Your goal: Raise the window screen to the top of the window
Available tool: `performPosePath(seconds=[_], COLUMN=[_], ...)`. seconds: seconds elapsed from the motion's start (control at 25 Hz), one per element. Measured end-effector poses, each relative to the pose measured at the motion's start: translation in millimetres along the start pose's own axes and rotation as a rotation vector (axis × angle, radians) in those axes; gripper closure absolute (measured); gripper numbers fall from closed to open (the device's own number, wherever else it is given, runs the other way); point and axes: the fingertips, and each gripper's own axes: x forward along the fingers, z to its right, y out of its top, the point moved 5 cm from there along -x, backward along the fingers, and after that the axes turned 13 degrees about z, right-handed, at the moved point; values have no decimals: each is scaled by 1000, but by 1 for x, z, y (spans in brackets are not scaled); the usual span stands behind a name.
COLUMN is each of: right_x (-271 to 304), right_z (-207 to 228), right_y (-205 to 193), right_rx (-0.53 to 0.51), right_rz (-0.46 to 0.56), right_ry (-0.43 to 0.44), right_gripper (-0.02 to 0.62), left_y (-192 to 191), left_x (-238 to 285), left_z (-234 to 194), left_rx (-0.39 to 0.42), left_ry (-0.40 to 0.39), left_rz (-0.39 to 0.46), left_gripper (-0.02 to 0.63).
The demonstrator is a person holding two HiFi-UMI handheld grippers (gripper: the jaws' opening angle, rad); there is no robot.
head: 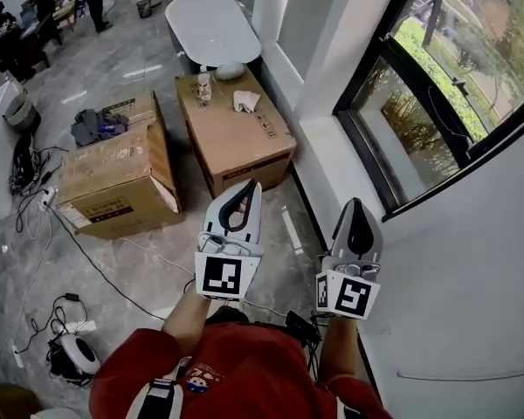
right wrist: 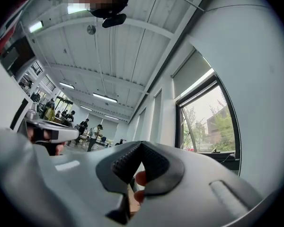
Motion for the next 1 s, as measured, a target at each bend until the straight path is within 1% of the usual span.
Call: performPosePath(seconds=[0.28,0.48,0.68,0.76,1.0], right_x=[28,52,88,105,156], right_z=[6,24,51,66,115], right_y=[-18,-44,-82,-95,-129], right_rx=[-17,-9,16,22,30], right_rz=[-21,-15,-16,-17,-16], right_ry=[-35,-75,-88,-95,-118], right_gripper=[586,586,586,586,586], left_y=[-18,-38,-60,-69,-91], left_x=[35,65,116,141,218], left_z=[-20,-24,-24,-22,-10], left_rx=[-29,-6,14,21,30], left_ry=[-18,-45,-43,-46,-61], left_rz=[-4,-22,-18,-25,-12], left_gripper=[601,601,601,601,601])
